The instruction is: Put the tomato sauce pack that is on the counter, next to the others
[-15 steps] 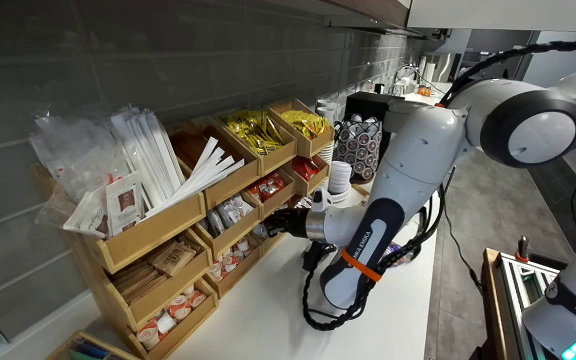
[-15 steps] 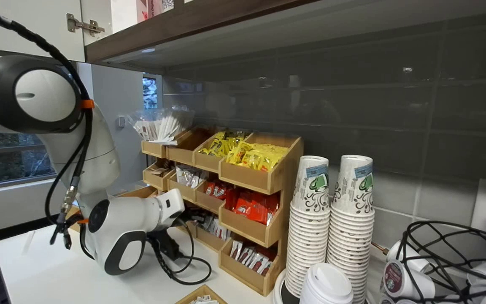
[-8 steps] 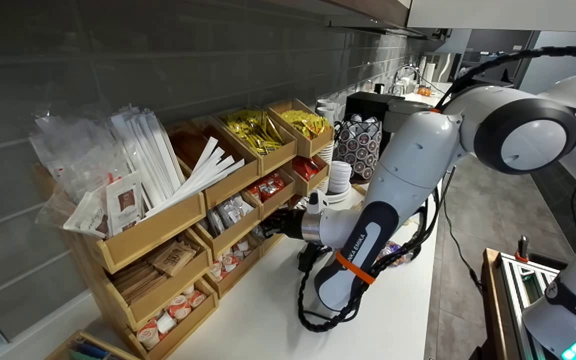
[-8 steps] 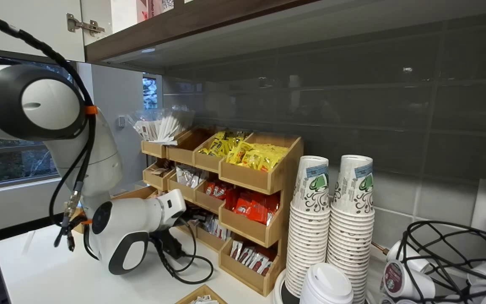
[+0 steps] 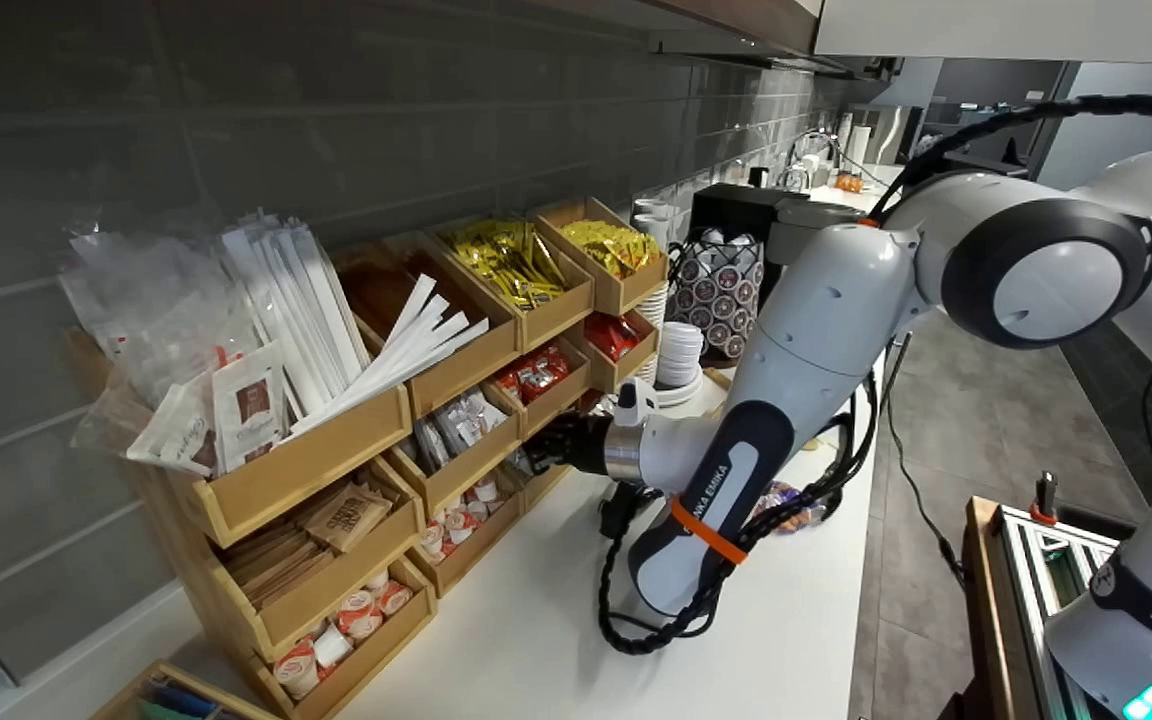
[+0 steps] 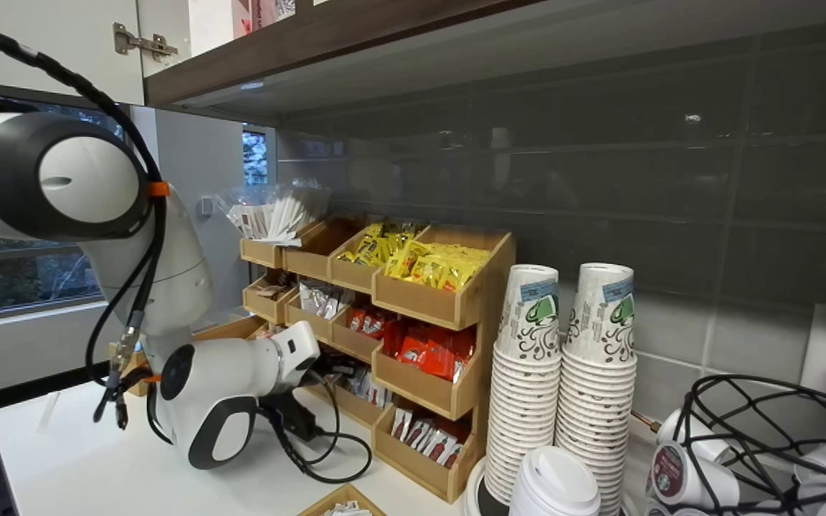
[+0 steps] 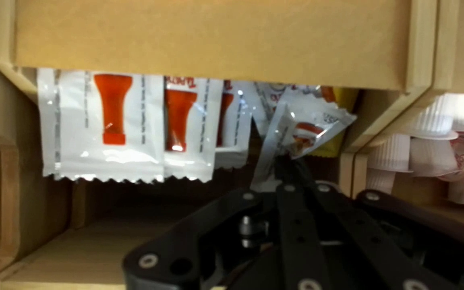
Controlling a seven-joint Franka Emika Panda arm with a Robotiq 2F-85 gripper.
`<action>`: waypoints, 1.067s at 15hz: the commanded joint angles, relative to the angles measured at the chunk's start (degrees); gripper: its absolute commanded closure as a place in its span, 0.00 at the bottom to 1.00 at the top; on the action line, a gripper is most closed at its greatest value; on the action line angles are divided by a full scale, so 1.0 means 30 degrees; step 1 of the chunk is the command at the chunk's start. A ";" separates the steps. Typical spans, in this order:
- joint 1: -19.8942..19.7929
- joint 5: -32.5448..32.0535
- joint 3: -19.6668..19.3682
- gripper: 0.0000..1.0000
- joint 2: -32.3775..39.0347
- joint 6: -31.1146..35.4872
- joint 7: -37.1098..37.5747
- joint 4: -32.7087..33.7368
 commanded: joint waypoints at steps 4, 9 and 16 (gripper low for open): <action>-0.0128 -0.0402 -0.0013 1.00 0.0005 0.0211 -0.1141 -0.0429; -0.0093 -0.0333 -0.0010 1.00 -0.0006 0.0165 -0.1529 -0.0617; 0.0000 -0.0307 -0.0039 0.74 -0.0083 0.0084 -0.1893 -0.0790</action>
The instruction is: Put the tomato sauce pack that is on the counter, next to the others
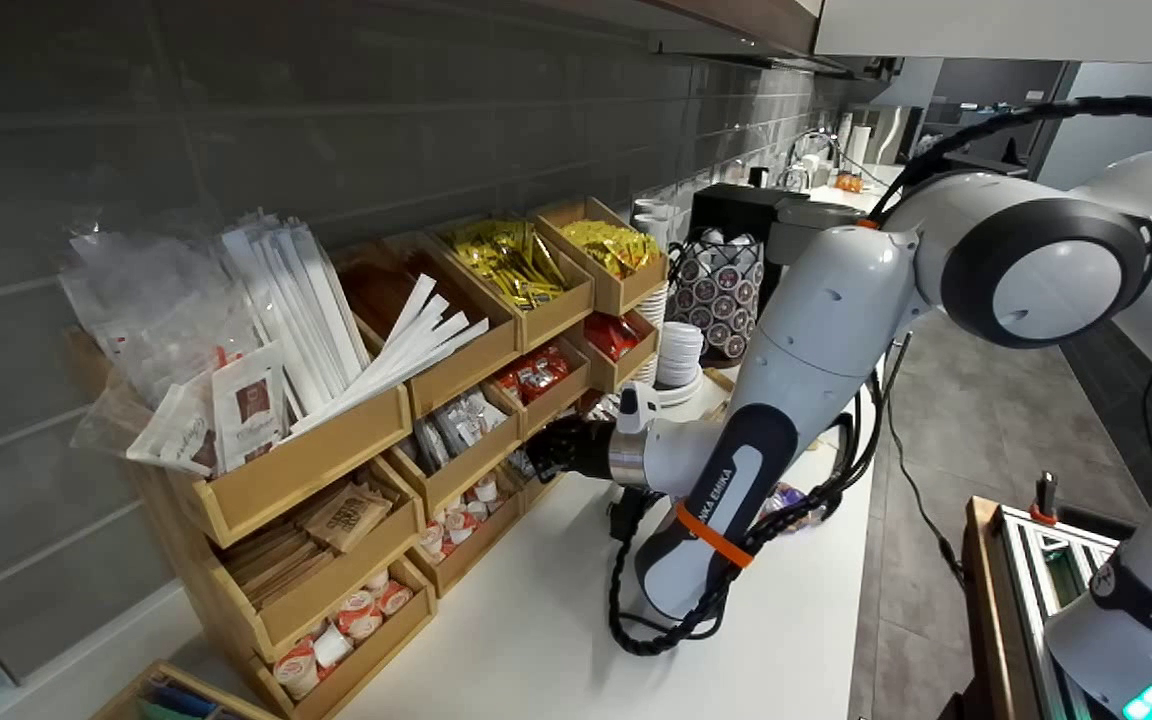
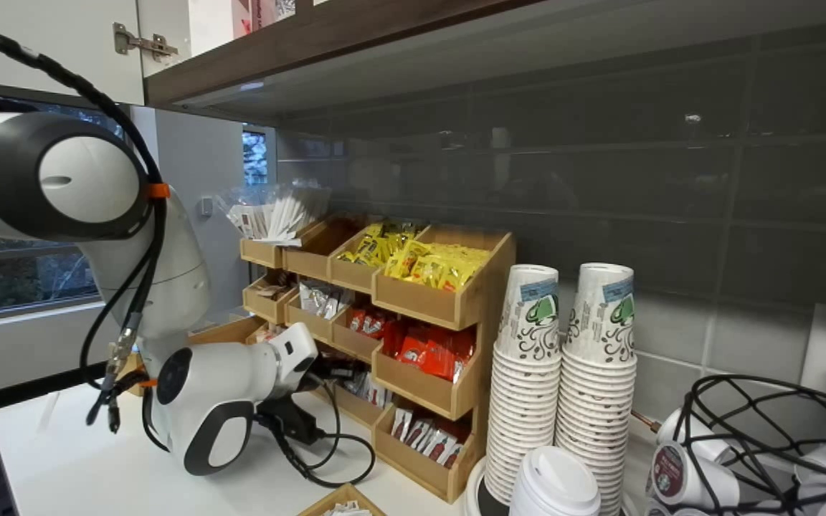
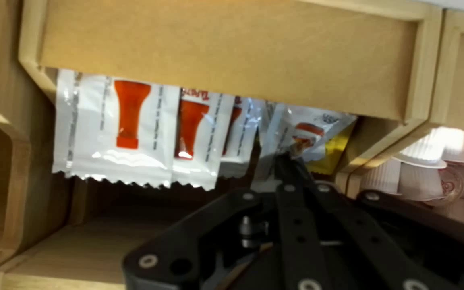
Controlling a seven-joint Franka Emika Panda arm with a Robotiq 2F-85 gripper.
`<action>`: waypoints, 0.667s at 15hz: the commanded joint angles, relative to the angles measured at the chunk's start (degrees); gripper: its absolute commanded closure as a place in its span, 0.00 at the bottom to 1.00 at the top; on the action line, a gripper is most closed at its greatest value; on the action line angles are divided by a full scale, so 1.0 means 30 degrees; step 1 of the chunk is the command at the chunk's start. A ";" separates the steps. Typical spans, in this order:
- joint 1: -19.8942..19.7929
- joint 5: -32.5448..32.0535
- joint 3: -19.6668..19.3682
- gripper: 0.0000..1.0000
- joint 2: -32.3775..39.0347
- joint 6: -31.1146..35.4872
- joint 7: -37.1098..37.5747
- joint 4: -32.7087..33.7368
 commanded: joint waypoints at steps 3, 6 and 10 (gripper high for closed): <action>0.0028 -0.0252 -0.0024 0.59 -0.0117 0.0117 -0.0388 -0.0403; 0.0020 -0.0282 0.0011 0.37 -0.0198 0.0126 -0.0360 -0.0458; 0.0044 -0.0164 0.0040 0.06 -0.0343 -0.0035 -0.0417 -0.0636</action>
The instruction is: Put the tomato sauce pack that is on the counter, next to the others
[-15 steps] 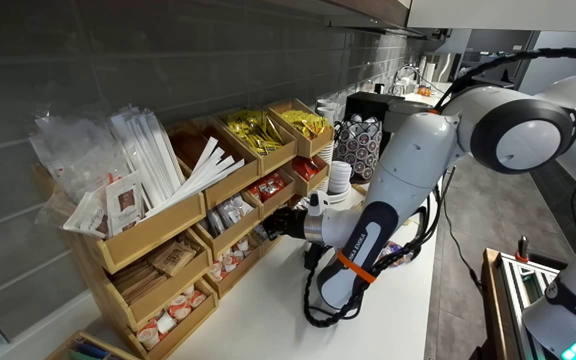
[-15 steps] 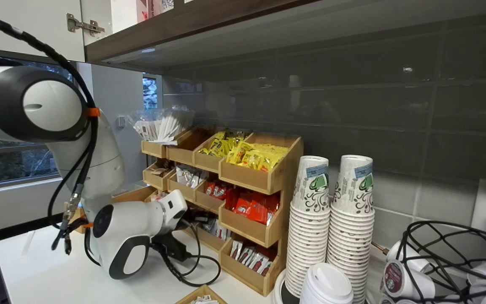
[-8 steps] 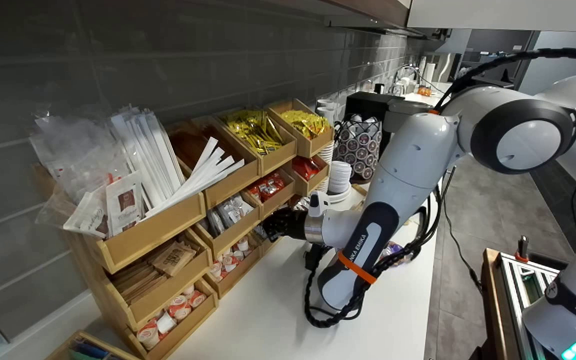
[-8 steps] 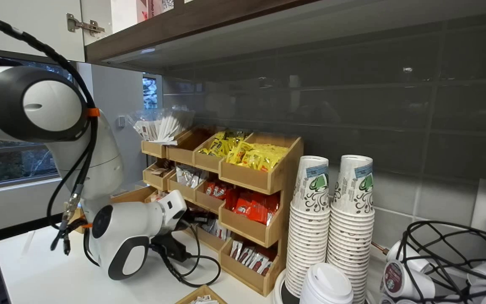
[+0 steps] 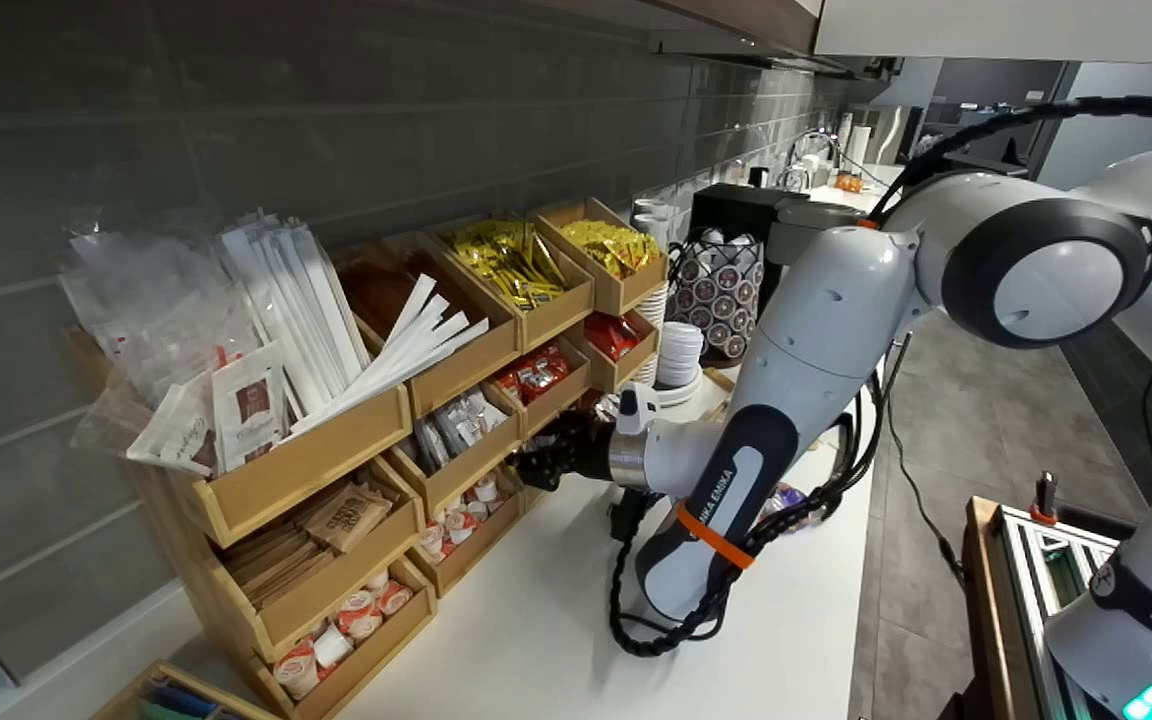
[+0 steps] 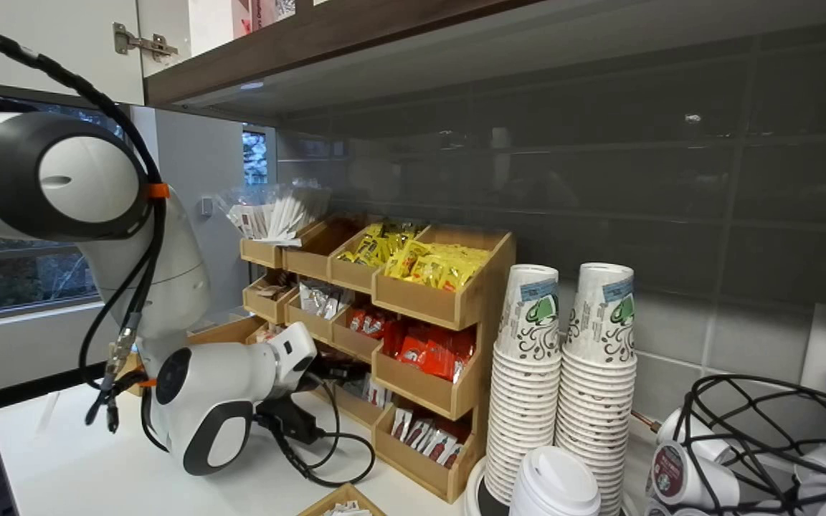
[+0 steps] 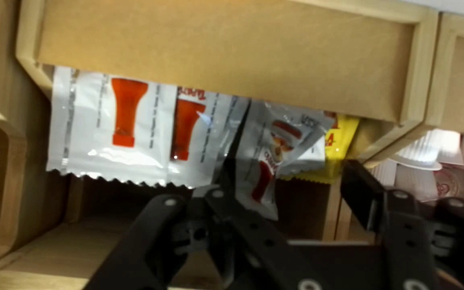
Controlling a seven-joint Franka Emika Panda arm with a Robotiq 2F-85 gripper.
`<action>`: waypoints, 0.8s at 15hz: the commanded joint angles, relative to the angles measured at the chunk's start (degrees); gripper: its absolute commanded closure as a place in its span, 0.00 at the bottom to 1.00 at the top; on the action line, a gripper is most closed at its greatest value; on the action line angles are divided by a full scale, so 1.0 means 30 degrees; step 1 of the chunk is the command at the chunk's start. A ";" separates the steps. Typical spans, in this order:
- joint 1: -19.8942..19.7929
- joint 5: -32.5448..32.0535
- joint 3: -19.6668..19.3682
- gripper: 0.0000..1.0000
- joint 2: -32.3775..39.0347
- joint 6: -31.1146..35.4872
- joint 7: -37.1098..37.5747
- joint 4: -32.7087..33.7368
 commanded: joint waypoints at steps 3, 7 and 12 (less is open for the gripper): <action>0.0003 -0.0111 0.0096 0.00 -0.0551 -0.0111 -0.0142 -0.0857; 0.0021 -0.0078 0.0230 0.00 -0.1272 -0.0484 -0.0143 -0.1773; 0.0161 0.0708 0.0168 0.00 -0.2306 -0.0653 -0.0395 -0.2961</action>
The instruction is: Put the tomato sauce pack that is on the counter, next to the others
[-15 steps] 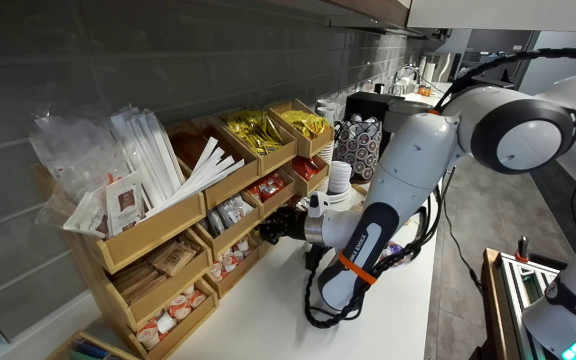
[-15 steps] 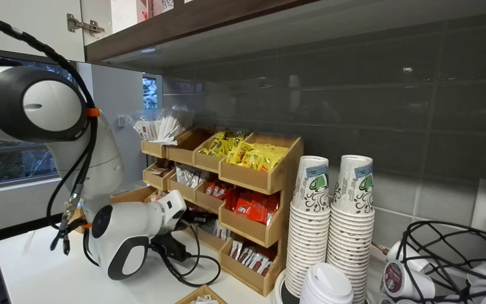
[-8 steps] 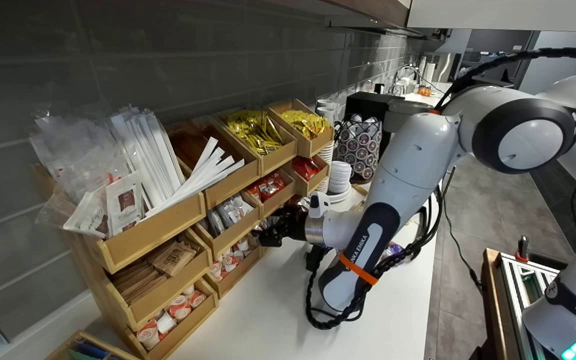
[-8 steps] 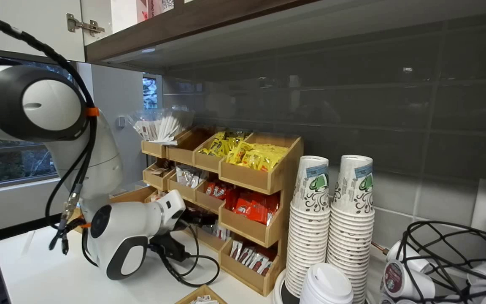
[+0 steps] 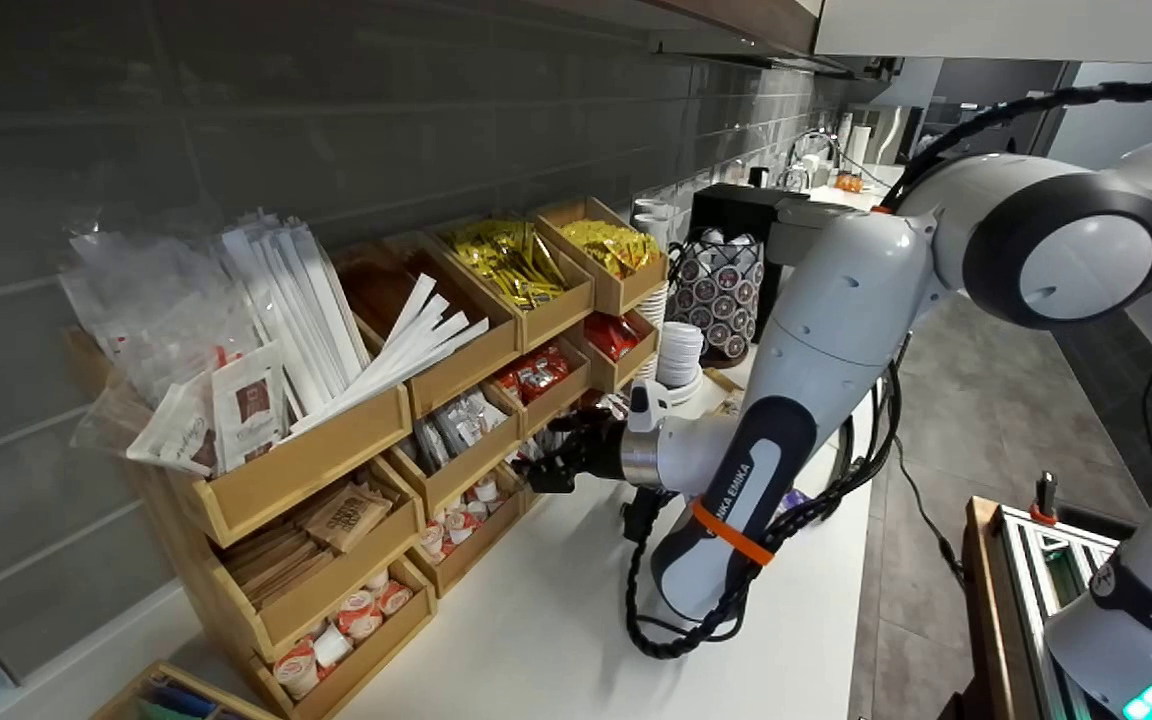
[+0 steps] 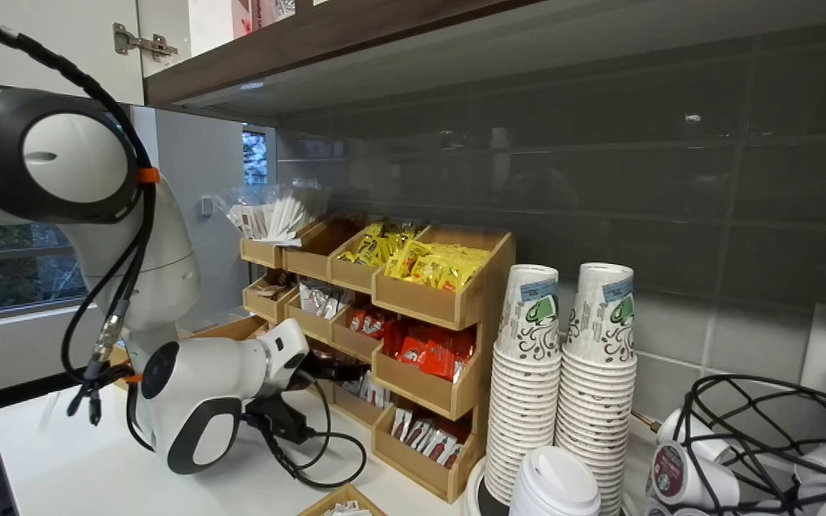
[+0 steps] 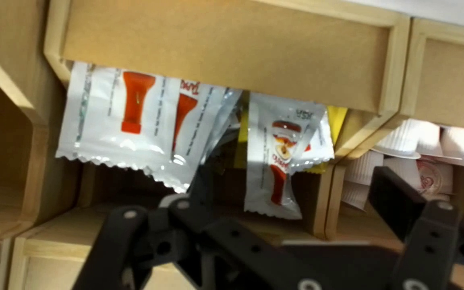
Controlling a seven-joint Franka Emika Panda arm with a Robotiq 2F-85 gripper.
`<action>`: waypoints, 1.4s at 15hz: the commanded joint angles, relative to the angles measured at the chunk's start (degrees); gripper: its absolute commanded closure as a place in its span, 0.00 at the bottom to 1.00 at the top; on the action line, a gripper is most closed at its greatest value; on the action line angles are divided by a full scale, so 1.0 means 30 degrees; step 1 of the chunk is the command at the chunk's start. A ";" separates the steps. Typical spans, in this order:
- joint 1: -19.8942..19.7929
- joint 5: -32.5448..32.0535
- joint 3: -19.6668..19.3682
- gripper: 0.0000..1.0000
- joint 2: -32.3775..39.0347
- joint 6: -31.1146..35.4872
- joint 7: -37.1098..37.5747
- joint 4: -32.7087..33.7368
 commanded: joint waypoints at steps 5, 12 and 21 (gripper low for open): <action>0.0201 0.1228 0.0017 0.00 -0.2255 -0.1346 -0.0590 -0.2379; 0.0417 0.2084 -0.0150 0.00 -0.3740 -0.3371 -0.0851 -0.3520; 0.0456 0.1467 -0.0362 0.00 -0.5977 -0.7118 -0.0487 -0.4775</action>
